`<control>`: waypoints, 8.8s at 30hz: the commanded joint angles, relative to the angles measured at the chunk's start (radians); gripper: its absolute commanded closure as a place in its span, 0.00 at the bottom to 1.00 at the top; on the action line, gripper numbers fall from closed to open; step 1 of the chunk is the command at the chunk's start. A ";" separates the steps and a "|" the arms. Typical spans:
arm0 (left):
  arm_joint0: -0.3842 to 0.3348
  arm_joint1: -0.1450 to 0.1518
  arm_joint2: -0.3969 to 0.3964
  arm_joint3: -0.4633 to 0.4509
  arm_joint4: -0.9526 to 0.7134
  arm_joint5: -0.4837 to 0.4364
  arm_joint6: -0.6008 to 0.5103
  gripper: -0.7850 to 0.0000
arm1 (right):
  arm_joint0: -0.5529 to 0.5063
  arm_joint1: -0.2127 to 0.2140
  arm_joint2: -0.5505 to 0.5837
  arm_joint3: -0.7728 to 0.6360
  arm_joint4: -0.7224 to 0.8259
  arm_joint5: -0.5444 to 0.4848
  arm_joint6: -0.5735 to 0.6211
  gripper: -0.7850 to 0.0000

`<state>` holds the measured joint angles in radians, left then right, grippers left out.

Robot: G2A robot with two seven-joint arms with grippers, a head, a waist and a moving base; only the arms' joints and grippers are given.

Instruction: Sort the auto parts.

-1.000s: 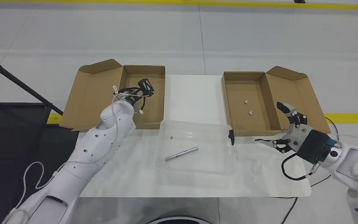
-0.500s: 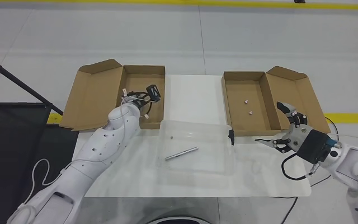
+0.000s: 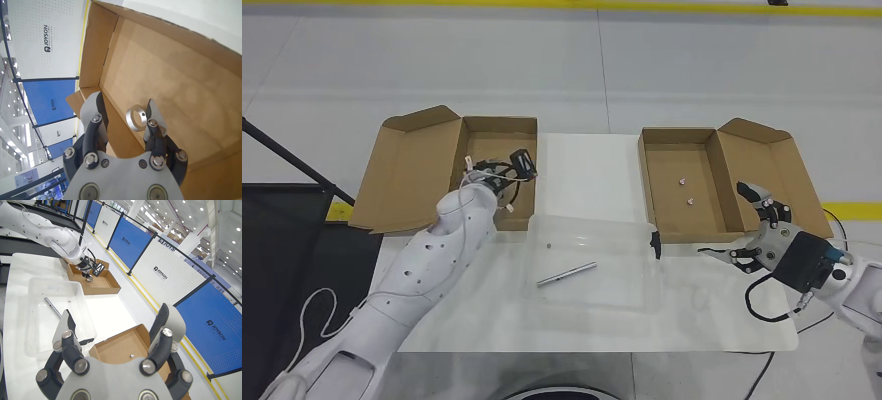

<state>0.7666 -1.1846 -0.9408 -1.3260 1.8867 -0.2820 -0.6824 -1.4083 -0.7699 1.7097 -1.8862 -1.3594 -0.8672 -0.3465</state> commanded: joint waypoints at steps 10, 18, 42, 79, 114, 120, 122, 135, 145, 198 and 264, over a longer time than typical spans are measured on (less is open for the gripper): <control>0.094 0.016 -0.191 -0.061 -0.139 0.099 -0.061 0.49 | 0.000 0.000 0.000 0.000 0.000 0.000 0.000 0.00; 0.137 0.016 -0.228 -0.088 -0.170 0.098 -0.070 0.45 | 0.000 0.000 0.000 0.000 0.000 0.000 0.000 0.00; 0.213 0.008 -0.301 -0.336 -0.375 -0.007 -0.021 0.41 | 0.000 0.000 0.000 0.000 0.000 0.000 0.000 0.00; 0.003 0.029 0.015 -0.574 -1.133 -0.389 -0.466 0.00 | 0.000 0.000 0.000 0.000 0.000 0.000 0.000 0.00; -0.162 0.081 0.298 -0.575 -1.164 -0.057 -0.753 0.00 | 0.000 0.000 0.000 0.000 0.000 0.000 0.000 0.00; -0.136 0.075 0.321 -0.494 -1.118 -0.034 -0.700 0.08 | 0.000 0.000 0.000 0.000 0.000 0.000 0.000 0.00; -0.135 0.072 0.328 -0.473 -1.105 -0.033 -0.701 0.18 | 0.000 0.000 0.000 0.000 0.000 0.000 0.000 0.00; -0.147 0.046 0.374 -0.357 -1.118 -0.054 -0.691 0.46 | 0.000 0.000 0.000 0.000 0.000 0.000 0.000 0.00; -0.162 0.023 0.403 -0.279 -1.145 -0.077 -0.685 0.51 | 0.000 0.000 0.000 0.000 0.000 0.000 0.000 0.00; -0.185 -0.039 0.370 -0.186 -1.170 -0.092 -0.628 1.00 | 0.000 0.000 0.000 0.000 0.000 0.000 0.000 0.00; 0.183 0.108 -0.382 -0.484 -1.382 -0.087 -0.044 1.00 | 0.000 0.000 0.000 0.000 0.000 0.000 0.000 0.00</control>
<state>0.9445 -1.0768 -1.3253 -1.8064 0.5012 -0.3708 -0.7311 -1.4083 -0.7699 1.7097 -1.8862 -1.3594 -0.8672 -0.3465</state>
